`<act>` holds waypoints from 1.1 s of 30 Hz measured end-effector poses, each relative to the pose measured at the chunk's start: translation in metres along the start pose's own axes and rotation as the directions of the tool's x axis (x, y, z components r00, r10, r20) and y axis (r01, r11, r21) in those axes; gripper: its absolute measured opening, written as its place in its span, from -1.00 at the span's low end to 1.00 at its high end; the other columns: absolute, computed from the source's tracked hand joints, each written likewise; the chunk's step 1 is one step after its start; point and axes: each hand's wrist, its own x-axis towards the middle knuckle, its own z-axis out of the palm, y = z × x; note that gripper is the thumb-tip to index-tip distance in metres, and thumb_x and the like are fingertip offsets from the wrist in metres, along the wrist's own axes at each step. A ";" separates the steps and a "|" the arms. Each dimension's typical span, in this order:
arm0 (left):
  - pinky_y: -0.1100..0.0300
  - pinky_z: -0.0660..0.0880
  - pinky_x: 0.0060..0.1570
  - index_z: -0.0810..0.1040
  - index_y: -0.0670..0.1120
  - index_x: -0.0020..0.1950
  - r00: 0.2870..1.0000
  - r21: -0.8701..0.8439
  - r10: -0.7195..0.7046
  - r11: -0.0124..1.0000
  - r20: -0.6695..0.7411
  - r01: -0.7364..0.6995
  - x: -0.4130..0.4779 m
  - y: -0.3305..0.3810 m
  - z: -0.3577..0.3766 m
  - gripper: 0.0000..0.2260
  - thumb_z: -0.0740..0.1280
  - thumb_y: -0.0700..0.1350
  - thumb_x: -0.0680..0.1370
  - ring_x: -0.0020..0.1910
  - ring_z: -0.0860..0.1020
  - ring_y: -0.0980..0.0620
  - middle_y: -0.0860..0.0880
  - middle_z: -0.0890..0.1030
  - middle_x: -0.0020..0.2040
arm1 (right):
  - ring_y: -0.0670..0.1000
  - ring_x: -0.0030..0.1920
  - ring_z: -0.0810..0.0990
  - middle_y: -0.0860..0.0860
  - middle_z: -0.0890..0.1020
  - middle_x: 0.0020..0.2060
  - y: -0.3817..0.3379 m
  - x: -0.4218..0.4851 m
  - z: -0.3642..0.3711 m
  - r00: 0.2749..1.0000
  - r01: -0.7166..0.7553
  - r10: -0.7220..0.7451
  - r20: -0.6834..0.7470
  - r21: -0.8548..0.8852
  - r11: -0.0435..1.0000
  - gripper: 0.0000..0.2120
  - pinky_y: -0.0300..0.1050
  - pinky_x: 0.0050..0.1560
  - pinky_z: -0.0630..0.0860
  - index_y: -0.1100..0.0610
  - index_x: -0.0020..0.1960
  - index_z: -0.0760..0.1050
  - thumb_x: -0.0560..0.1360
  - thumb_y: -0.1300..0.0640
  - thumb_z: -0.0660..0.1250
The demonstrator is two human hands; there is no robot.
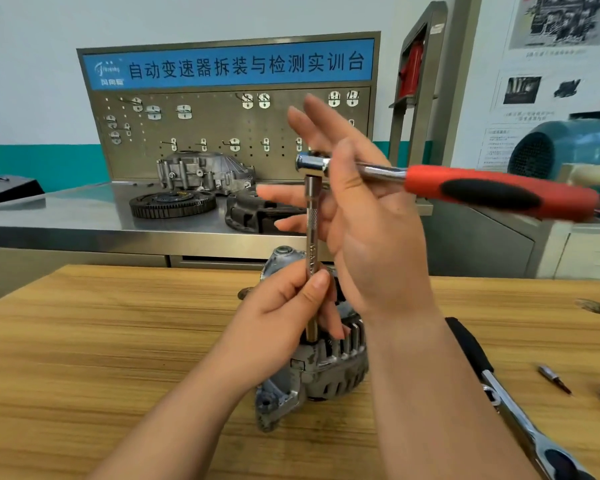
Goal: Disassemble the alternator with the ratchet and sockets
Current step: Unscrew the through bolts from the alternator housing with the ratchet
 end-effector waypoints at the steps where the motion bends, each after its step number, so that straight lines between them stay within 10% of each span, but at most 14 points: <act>1: 0.24 0.52 -0.16 0.46 -0.35 -0.03 1.000 -0.013 -0.006 1.000 0.004 0.006 0.000 -0.001 -0.001 -0.62 0.15 0.00 0.59 -0.29 0.60 0.02 -0.15 0.61 -0.33 | 0.06 -0.12 0.70 0.01 0.58 0.26 0.001 -0.001 -0.001 0.999 -0.047 0.048 -0.008 0.086 0.995 -0.65 -0.12 -0.21 0.59 0.05 0.37 0.37 0.63 0.03 0.04; 5: 0.26 0.55 -0.16 0.49 -0.31 0.02 1.000 -0.038 -0.014 0.999 0.007 0.014 -0.002 0.001 -0.001 -0.71 0.15 -0.09 0.59 -0.26 0.61 0.06 -0.07 0.63 -0.28 | 0.03 -0.17 0.69 0.06 0.70 0.03 0.005 -0.003 0.002 0.986 -0.161 0.165 -0.025 0.114 0.980 -0.58 -0.14 -0.27 0.57 0.05 0.31 0.42 0.60 -0.11 0.01; 12: 0.51 0.41 -0.30 0.53 -0.25 -0.20 0.999 0.041 -0.026 0.999 -0.040 0.028 -0.001 0.003 0.007 -0.77 0.15 -0.35 0.60 -0.40 0.55 0.31 -0.03 0.60 -0.43 | -0.05 0.29 0.52 -0.18 0.50 0.24 0.000 -0.003 0.002 0.985 0.166 -0.143 0.095 -0.322 0.932 -0.61 0.11 0.21 0.53 0.03 0.41 0.33 0.61 0.20 0.21; 16: 0.35 0.46 -0.23 0.55 -0.21 -0.16 0.999 0.086 0.019 0.996 -0.038 -0.016 -0.001 0.001 0.007 -0.78 0.19 -0.16 0.60 -0.35 0.55 0.18 -0.01 0.60 -0.37 | 0.01 -0.06 0.69 0.01 0.54 0.30 0.004 -0.002 0.003 1.000 0.014 -0.015 -0.009 -0.119 0.993 -0.59 -0.13 -0.19 0.64 0.04 0.45 0.29 0.61 0.03 0.10; 21: 0.24 0.53 -0.14 0.52 -0.29 -0.01 1.000 0.053 0.010 0.999 0.015 -0.011 0.000 0.000 0.001 -0.71 0.15 -0.08 0.56 -0.26 0.60 0.03 -0.07 0.63 -0.29 | 0.01 -0.35 0.66 0.11 0.72 -0.11 0.009 -0.002 -0.003 0.973 -0.190 0.205 -0.109 0.133 0.973 -0.55 -0.19 -0.39 0.53 0.09 0.18 0.49 0.58 -0.18 0.02; 29: 0.34 0.44 -0.19 0.54 -0.16 -0.11 1.000 0.111 0.010 0.994 0.023 -0.012 0.002 -0.004 0.001 -0.83 0.19 -0.14 0.55 -0.33 0.57 0.13 0.03 0.59 -0.38 | -0.04 -0.12 0.66 -0.06 0.64 0.03 0.006 -0.004 -0.002 0.978 0.186 -0.205 -0.046 -0.263 0.947 -0.75 -0.18 -0.22 0.59 -0.14 0.22 0.46 0.55 0.02 0.23; 33: 0.17 0.47 -0.24 0.55 -0.20 -0.08 0.999 0.092 0.021 0.995 0.024 -0.023 0.000 -0.001 -0.002 -0.75 0.17 -0.06 0.56 -0.30 0.57 -0.03 -0.01 0.61 -0.34 | -0.05 -0.09 0.66 -0.03 0.63 0.09 0.008 -0.005 0.003 0.982 0.133 -0.161 -0.101 -0.238 0.962 -0.72 -0.20 -0.27 0.60 -0.07 0.31 0.40 0.61 0.02 0.18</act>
